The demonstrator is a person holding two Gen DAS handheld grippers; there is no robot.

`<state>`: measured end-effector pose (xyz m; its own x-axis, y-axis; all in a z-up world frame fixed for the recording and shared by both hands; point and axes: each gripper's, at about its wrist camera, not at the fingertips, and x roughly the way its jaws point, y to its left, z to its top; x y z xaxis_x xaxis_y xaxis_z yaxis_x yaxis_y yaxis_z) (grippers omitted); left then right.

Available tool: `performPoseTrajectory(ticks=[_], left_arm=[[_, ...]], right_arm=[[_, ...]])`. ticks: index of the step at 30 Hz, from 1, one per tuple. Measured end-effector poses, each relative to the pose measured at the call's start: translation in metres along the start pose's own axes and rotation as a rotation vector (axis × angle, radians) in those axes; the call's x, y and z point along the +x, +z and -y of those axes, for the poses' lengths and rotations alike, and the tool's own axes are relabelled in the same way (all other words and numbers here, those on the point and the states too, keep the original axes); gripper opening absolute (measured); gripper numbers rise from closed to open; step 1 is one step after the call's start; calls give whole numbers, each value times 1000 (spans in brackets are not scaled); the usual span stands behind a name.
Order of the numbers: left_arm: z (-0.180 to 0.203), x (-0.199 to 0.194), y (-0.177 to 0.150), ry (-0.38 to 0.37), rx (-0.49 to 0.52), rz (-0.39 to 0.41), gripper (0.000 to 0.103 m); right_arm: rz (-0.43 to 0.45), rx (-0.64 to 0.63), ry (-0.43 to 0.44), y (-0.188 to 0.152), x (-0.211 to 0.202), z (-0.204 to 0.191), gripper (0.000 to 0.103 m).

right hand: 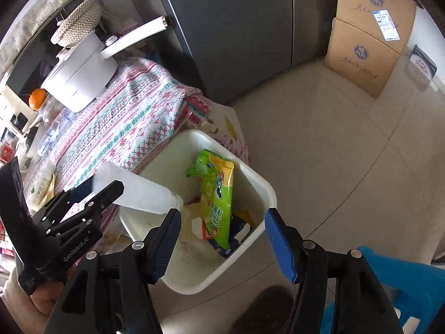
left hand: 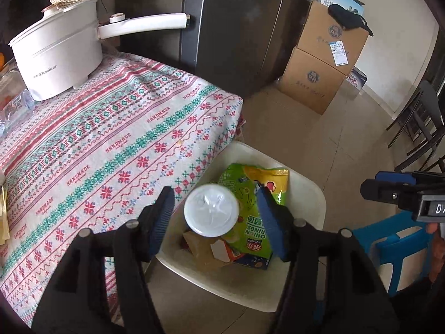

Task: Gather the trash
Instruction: 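Carry both items over the white bin and open both grippers to drop them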

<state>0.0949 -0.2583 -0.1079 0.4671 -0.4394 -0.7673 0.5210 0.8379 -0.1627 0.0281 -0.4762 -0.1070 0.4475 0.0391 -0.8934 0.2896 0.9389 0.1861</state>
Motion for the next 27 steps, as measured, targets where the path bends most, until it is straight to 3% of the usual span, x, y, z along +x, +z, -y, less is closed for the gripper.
performPoseTrajectory(ticks=[2, 11, 27], left_arm=[[-3, -12, 3, 15, 0, 26, 79], [-42, -59, 4, 101, -4, 56, 95], [-195, -126, -19, 242, -291, 34, 99]], right_arm=[[21, 12, -9, 1, -5, 4, 67], [75, 8, -11, 7, -16, -3, 69], [147, -130, 10, 19, -10, -99, 78]])
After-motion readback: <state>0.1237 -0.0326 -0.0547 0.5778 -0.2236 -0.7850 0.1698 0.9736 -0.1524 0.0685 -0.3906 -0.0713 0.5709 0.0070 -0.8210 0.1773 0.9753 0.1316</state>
